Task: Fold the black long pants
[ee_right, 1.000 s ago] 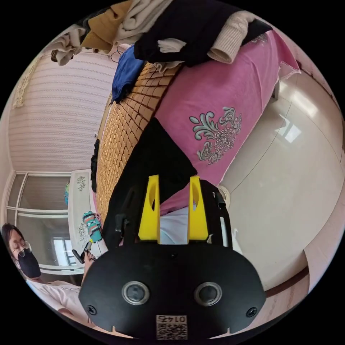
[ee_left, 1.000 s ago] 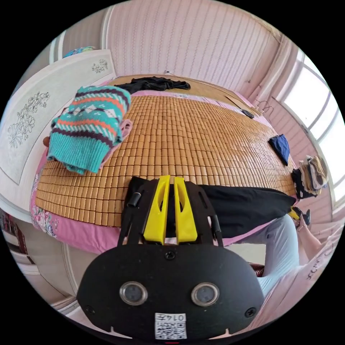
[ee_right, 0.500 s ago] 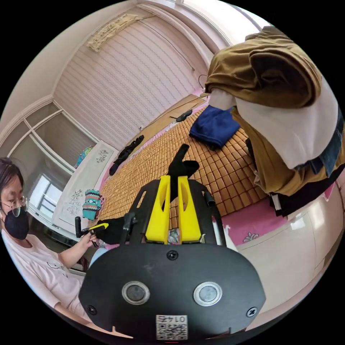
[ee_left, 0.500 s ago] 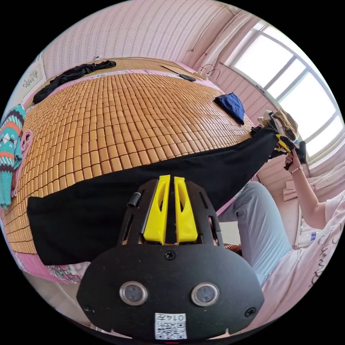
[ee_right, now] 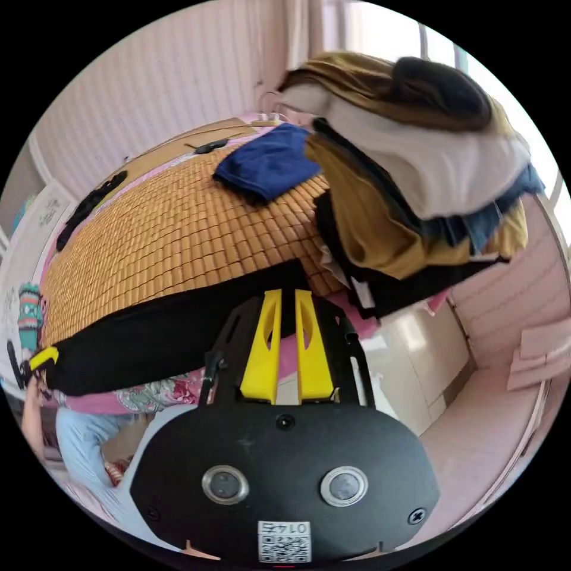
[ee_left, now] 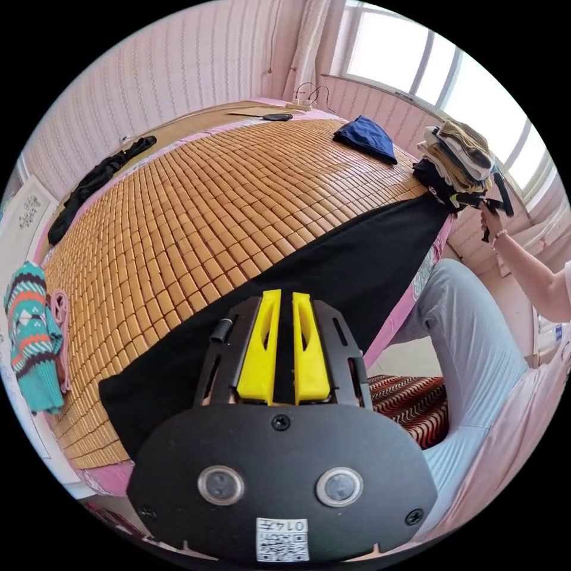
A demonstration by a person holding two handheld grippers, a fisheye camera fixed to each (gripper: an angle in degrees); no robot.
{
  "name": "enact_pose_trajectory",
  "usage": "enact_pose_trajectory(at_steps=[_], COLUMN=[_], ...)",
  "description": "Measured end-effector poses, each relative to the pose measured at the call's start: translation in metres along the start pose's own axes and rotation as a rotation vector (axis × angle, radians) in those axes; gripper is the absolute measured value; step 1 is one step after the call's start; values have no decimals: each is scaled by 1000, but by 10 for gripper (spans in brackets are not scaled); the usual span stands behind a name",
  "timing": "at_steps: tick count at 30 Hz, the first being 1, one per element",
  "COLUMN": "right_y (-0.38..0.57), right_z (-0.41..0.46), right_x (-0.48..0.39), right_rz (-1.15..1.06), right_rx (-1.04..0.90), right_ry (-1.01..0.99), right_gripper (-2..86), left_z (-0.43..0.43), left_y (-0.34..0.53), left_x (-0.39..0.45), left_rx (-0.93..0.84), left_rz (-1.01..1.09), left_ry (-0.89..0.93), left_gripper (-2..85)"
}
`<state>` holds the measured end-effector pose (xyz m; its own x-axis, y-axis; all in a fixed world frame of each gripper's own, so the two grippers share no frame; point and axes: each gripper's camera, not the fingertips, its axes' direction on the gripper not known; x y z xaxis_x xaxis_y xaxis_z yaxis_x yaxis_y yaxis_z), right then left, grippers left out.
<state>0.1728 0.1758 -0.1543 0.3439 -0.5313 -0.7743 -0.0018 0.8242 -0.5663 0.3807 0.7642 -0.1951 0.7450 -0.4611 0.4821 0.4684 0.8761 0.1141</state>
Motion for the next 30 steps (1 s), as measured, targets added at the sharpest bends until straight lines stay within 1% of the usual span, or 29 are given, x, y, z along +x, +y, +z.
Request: enact_pose_trajectory(at_steps=[2,3,4,5,8,9,10,12,16,19,21,23,24,26,30], right_y=[-29,-34,-44,-50,-66,-69,-78,-97,-125,-144,-154,-163,-165,-176,-177], right_z=[4,8,16,24,52,59,62,57,30,22,32,56,56,37,1], right_x=[-111,-138,-193,-242,-328,-339,-352,-365,-391,-410,-421,-434,-435,-431,-428], right_rz=[-367,-453,-599,-727,-891,-907,-913,-910,-965,-956,-930,-885,-869,-799,-752], right_rx=[-52,-80,-136,-172,-247,-266,-266,-289,-280,-250,-273,-374,-380,-309,-219], right_ry=[-218,-261,-309,-331,-282,-264,-268,-284,-267,-246,-251,-249,-254,-257,-222], right_gripper=[38,39,47,59,65,64,38,10,-6,-5,0,18,22,36,21], left_z=[4,8,17,28,57,62,63,62,40,28,38,68,67,58,26], left_y=[-14,-17,-24,-29,-34,-34,-33,-33,-32,-33,-34,-32,-31,-28,-21], left_x=[4,4,6,9,14,15,17,20,28,29,25,19,18,16,34], left_rx=[-12,-23,-49,-79,-150,-169,-147,-140,-72,-2,-28,-143,-105,-92,-7], left_rz=[55,64,81,93,97,95,102,107,93,57,31,-21,-29,-57,-18], left_ry=[-42,-48,-47,-41,-51,-54,-48,-39,-55,-66,-56,9,25,-21,-108], left_gripper=[54,57,62,66,62,57,46,4,-8,-8,-5,9,13,45,55])
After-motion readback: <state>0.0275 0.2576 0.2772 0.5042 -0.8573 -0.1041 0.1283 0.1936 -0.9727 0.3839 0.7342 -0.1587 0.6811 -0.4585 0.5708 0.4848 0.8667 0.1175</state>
